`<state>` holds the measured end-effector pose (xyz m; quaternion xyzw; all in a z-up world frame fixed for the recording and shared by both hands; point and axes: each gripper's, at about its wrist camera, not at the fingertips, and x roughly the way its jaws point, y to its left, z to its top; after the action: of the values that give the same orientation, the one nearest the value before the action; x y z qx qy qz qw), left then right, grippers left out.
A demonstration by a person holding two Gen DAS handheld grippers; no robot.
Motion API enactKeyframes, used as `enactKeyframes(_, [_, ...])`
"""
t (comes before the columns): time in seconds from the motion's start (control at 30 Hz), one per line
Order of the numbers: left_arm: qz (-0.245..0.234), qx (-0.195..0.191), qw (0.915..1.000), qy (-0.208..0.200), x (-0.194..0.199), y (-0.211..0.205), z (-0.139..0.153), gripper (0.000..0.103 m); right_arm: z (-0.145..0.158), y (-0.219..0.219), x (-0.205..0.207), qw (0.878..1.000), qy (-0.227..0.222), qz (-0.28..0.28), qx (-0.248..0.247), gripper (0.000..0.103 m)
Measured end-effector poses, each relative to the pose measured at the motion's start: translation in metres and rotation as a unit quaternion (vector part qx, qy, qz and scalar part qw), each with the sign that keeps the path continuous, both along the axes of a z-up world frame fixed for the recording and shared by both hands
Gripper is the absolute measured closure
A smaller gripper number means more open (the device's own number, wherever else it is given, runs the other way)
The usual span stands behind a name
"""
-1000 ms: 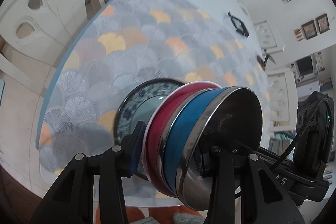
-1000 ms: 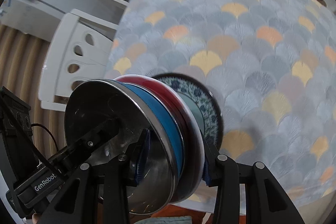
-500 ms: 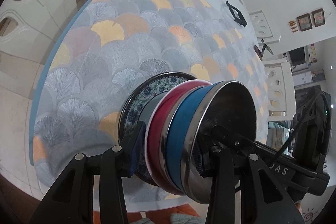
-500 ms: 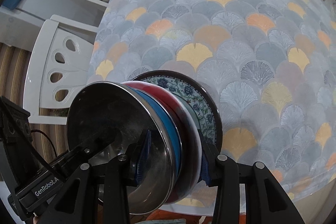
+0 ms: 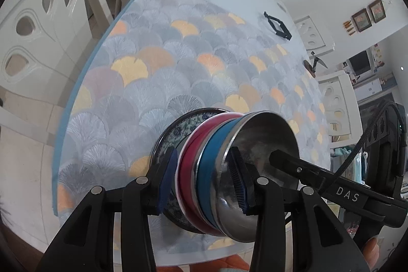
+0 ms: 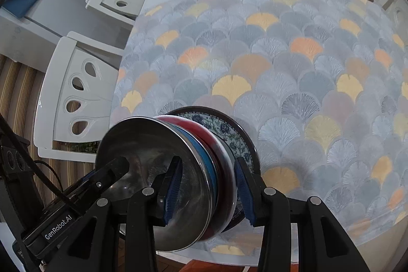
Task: Organize plates and bowls
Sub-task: 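Lower the nested bowls onto the plate stack and open both grippers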
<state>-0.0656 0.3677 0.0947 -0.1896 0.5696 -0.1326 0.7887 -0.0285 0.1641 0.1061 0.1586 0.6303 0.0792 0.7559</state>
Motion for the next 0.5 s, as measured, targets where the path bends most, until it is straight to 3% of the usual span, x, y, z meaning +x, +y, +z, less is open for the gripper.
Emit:
enactKeyframes(0.43, [0.005, 0.030, 0.9975, -0.063, -0.010, 0.003, 0.042, 0.065, 0.048, 0.006, -0.024, 0.996, -0.071, 0.015, -0.044, 0.060])
enactKeyframes(0.47, [0.004, 0.034, 0.9967, -0.073, -0.012, 0.003, 0.048, 0.065, 0.053, 0.005, -0.029, 0.996, -0.080, 0.010, -0.047, 0.059])
enactKeyframes(0.5, [0.003, 0.038, 0.9961, -0.080, -0.014, 0.003, 0.052, 0.065, 0.058, 0.004, -0.034, 0.994, -0.091, 0.004, -0.053, 0.050])
